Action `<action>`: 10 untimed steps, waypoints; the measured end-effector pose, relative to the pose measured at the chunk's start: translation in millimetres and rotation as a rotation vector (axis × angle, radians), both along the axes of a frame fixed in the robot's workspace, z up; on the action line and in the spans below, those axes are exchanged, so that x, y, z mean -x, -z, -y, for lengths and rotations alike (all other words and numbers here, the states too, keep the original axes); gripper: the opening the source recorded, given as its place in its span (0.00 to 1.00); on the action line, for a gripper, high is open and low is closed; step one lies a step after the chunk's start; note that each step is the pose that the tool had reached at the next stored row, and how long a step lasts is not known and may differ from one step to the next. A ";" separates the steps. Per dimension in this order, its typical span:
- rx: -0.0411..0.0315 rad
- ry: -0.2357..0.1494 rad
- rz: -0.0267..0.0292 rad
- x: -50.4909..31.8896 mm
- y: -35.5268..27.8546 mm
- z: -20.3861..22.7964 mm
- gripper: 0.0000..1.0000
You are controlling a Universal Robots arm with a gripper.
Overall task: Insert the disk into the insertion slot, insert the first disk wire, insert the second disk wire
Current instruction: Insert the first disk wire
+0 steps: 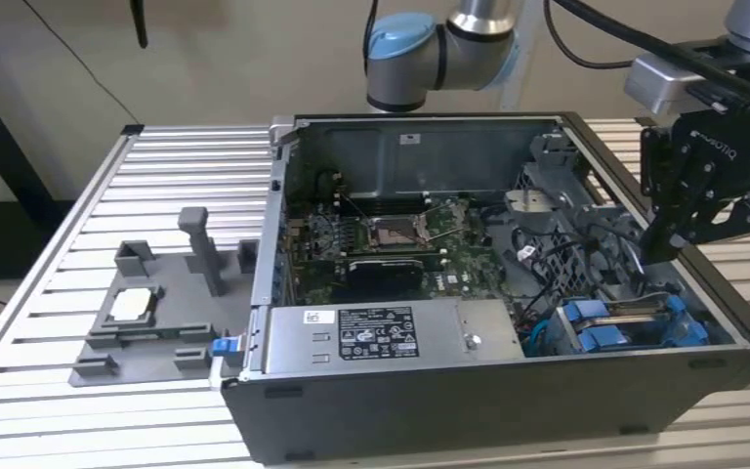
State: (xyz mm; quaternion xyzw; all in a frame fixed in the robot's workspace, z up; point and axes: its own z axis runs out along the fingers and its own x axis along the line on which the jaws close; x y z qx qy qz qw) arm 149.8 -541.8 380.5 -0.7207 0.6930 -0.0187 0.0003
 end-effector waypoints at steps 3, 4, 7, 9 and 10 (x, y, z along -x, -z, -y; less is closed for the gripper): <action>0.0001 0.000 0.0000 0.0 0.0 0.0 0.19; 0.0000 0.000 0.0000 0.0 0.0 0.0 0.19; -0.0001 0.000 0.0000 -0.1 0.0 0.0 0.19; 0.0000 0.000 0.0000 -0.1 0.0 0.0 0.19; -0.0001 0.000 -0.0003 -0.1 0.1 0.0 0.19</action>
